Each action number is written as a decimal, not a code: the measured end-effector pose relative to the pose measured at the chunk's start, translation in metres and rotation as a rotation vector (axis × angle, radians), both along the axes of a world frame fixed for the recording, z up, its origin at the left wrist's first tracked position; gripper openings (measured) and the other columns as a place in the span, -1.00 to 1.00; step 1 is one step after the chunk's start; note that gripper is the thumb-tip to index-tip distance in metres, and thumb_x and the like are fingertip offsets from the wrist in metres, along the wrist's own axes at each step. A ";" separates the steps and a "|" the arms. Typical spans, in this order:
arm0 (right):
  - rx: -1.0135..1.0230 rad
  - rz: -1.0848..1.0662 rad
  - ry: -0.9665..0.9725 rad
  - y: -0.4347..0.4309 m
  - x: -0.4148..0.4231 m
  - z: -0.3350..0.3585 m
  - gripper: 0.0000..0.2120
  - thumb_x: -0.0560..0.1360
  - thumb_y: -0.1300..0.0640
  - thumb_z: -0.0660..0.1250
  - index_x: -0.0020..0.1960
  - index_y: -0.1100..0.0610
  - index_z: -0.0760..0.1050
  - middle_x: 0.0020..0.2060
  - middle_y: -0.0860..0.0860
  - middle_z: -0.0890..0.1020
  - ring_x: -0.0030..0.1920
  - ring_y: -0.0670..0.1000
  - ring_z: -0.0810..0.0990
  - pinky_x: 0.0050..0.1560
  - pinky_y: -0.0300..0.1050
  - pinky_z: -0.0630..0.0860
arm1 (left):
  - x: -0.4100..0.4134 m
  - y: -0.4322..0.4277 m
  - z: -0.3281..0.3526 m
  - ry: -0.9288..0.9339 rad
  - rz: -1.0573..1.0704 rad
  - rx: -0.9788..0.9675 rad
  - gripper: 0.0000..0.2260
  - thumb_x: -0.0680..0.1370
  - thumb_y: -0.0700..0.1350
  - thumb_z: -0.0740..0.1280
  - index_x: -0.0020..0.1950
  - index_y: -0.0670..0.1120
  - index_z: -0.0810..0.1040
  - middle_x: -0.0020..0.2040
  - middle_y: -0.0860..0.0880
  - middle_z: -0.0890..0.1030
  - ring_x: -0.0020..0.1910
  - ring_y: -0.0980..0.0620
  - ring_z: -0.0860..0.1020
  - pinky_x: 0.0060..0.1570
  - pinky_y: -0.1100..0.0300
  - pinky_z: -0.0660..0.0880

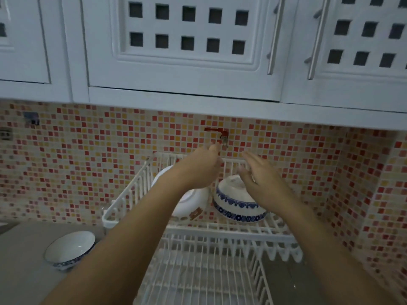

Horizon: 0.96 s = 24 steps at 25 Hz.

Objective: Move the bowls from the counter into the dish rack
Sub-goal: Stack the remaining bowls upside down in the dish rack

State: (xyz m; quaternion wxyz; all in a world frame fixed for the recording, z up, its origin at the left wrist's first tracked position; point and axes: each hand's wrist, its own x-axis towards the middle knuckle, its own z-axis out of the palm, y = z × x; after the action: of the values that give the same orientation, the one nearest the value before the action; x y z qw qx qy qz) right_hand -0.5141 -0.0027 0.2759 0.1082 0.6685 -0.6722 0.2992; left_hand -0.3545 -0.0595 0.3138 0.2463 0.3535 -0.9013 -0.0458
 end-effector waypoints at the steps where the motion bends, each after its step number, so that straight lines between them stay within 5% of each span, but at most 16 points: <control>1: -0.009 0.027 -0.037 0.000 0.020 -0.005 -0.47 0.62 -0.11 -0.04 0.53 0.08 0.07 0.54 -0.03 0.14 0.53 -0.05 0.08 0.50 -0.09 0.03 | 0.016 0.000 -0.001 0.019 0.012 0.000 -0.56 0.65 -0.07 0.00 0.52 -0.12 0.05 0.51 -0.15 0.22 0.46 -0.13 0.25 0.39 0.00 0.25; 7: -0.078 0.217 -0.229 -0.026 0.144 -0.019 -0.47 0.61 -0.09 -0.01 0.53 0.05 0.06 0.53 -0.06 0.16 0.51 -0.09 0.10 0.36 -0.32 -0.03 | 0.138 -0.017 -0.014 0.175 0.089 0.033 -0.48 0.61 0.14 -0.04 0.52 -0.05 0.07 0.53 -0.07 0.21 0.49 -0.06 0.21 0.42 0.05 0.17; 14: -0.134 0.260 -0.458 -0.059 0.307 -0.065 -0.49 0.63 -0.01 0.05 0.53 0.09 0.07 0.52 -0.04 0.19 0.48 -0.16 0.12 0.41 -0.28 0.04 | 0.299 -0.069 -0.059 0.196 0.259 0.056 -0.49 0.61 0.14 -0.06 0.52 -0.06 0.11 0.51 -0.08 0.25 0.47 -0.07 0.25 0.40 0.04 0.21; 20: 0.130 0.169 -0.585 -0.120 0.393 -0.147 -0.50 0.62 -0.01 0.08 0.51 0.10 0.11 0.50 0.00 0.24 0.48 0.01 0.22 0.39 -0.17 0.17 | 0.384 -0.122 -0.129 0.109 0.309 0.264 -0.48 0.63 0.10 -0.02 0.51 -0.16 0.15 0.48 -0.17 0.30 0.45 -0.12 0.28 0.40 0.04 0.20; 24: 0.458 0.059 -0.841 -0.172 0.432 -0.215 -0.56 0.59 0.02 0.16 0.42 0.17 0.26 0.34 0.08 0.41 0.30 0.09 0.43 0.13 -0.17 0.31 | 0.416 -0.176 -0.191 0.053 0.386 0.477 -0.48 0.63 0.10 0.00 0.50 -0.16 0.15 0.50 -0.17 0.26 0.47 -0.14 0.24 0.43 0.00 0.16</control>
State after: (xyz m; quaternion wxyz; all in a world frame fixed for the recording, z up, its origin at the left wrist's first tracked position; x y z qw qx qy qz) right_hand -0.0825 -0.1748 0.0605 -0.3318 0.5149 -0.6871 0.3907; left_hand 0.0614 -0.2358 0.1229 0.1840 0.5648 -0.7744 -0.2176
